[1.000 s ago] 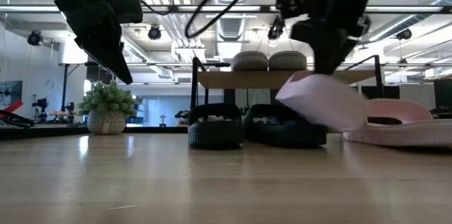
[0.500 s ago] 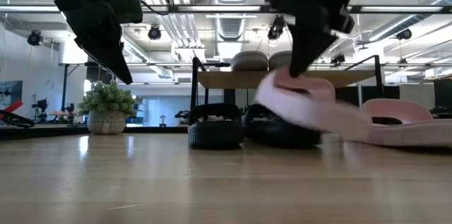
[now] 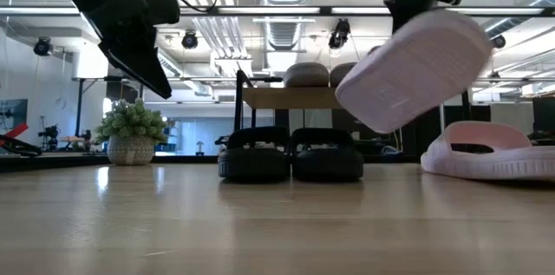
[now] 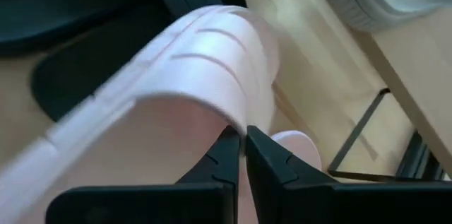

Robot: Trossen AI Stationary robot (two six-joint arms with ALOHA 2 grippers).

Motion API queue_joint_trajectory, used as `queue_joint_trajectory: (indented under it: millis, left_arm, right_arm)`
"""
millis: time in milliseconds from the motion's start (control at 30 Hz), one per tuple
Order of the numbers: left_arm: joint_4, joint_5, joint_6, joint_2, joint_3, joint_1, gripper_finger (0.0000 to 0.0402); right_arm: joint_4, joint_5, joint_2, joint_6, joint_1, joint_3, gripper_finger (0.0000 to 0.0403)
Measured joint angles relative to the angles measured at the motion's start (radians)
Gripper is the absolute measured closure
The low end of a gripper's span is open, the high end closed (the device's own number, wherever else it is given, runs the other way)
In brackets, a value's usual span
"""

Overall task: Pick and place slides into the shelf
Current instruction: Move the left pink slipper to the top right of the table, then adjust the right pink slipper under the shelf

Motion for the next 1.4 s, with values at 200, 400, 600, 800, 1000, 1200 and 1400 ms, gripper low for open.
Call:
queue_joint_trajectory:
  millis: [200, 400, 600, 800, 1000, 1200, 1400]
  left_arm:
    - [0.016, 0.000, -0.001, 0.006, 0.000, 0.000, 0.0242]
    - [0.017, 0.000, -0.002, 0.006, 0.000, 0.000, 0.0242]
    - [0.017, 0.000, -0.002, 0.006, 0.000, 0.000, 0.0242]
    - [0.019, 0.000, -0.002, 0.006, 0.000, 0.000, 0.0242]
    - [0.021, 0.000, -0.002, 0.006, 0.000, 0.000, 0.0242]
    - [0.021, 0.000, -0.001, 0.006, 0.000, 0.000, 0.0242]
    - [0.020, 0.000, -0.001, 0.006, 0.000, 0.000, 0.0242]
  right_arm:
    - [0.007, -0.015, 0.006, 0.039, -0.027, -0.042, 0.0391]
    - [0.005, -0.039, 0.007, 0.057, -0.058, -0.094, 0.0391]
    - [0.062, -0.068, 0.008, -0.014, -0.067, -0.152, 0.0391]
    - [0.118, -0.067, 0.008, -0.025, -0.068, -0.187, 0.0390]
    - [0.151, -0.070, 0.008, -0.059, -0.068, -0.189, 0.0370]
    - [0.178, -0.123, 0.008, -0.037, -0.080, -0.205, 0.0312]
    - [0.182, -0.131, 0.007, -0.048, -0.073, -0.182, 0.0259]
